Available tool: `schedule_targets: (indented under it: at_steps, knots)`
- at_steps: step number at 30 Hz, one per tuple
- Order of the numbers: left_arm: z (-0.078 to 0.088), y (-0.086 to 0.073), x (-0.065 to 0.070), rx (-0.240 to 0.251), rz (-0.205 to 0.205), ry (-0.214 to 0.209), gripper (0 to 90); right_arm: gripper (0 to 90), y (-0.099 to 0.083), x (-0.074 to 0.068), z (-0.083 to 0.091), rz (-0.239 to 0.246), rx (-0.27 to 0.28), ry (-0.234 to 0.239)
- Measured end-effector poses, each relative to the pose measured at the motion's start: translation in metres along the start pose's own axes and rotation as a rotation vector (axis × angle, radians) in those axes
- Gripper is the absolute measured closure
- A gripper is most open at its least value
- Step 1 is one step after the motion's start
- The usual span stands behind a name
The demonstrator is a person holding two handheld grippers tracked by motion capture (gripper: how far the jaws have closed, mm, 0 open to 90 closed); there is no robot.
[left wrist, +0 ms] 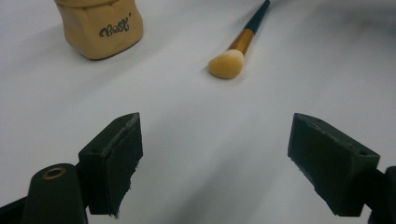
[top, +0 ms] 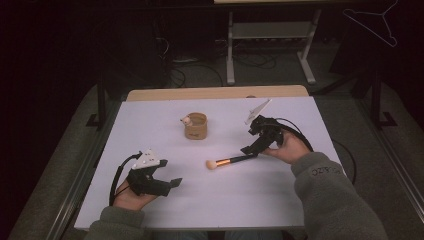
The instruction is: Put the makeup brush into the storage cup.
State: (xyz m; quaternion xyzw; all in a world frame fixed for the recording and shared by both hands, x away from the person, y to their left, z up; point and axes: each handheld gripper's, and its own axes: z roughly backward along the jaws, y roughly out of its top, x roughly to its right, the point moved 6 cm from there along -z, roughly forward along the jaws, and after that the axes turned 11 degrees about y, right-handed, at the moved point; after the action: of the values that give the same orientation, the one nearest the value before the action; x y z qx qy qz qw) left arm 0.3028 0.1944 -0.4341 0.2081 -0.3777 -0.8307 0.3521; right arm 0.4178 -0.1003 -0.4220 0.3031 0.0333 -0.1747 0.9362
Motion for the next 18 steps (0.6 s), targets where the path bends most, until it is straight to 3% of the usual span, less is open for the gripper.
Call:
schedule_targets:
  at_steps: [3,18]
  knots:
    - [0.0,0.0,0.0,0.002,0.003,-0.002,18.3,20.8,0.003,0.0,-0.01,0.028,-0.023,0.009]
    - [-0.001,0.0,0.0,0.007,0.014,-0.006,18.6,30.6,0.002,0.0,-0.046,0.081,-0.13,0.056]
